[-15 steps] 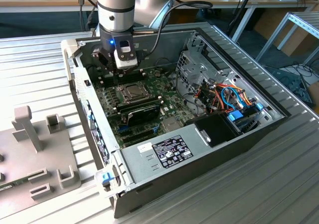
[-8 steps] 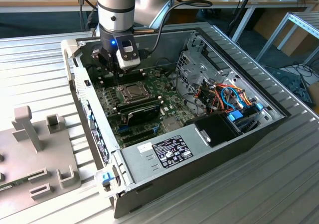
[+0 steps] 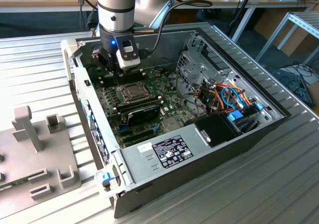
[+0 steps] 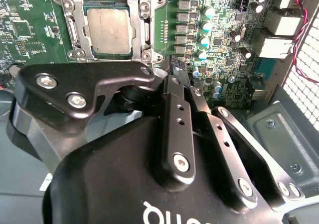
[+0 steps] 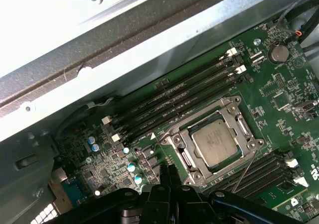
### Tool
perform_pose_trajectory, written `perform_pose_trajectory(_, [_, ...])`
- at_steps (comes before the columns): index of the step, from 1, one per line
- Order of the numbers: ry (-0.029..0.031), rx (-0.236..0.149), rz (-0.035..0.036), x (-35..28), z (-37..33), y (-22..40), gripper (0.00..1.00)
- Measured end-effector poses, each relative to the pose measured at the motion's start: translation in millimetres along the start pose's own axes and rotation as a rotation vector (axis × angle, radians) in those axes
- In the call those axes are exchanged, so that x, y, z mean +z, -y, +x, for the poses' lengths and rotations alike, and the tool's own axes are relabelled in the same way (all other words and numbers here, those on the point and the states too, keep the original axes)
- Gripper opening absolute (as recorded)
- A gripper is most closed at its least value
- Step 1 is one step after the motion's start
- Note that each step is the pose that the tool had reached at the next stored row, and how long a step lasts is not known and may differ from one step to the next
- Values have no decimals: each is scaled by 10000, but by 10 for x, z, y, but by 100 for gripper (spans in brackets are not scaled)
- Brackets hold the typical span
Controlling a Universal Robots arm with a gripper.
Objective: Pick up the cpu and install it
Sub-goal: 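Install the first cpu locking lever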
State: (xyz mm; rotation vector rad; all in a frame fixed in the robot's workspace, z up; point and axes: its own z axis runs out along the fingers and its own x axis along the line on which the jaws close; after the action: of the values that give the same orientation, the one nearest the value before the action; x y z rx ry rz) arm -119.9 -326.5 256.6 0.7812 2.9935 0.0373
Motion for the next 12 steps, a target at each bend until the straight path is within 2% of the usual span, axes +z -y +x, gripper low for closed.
perform_pose_trajectory(2, [0, -1, 0, 0, 0, 0, 11])
perform_pose_trajectory(5, [-11, -257, -12, 0, 0, 0, 11])
perform_pose_trajectory(12, [-61, -1163, -84, 0, 0, 0, 11])
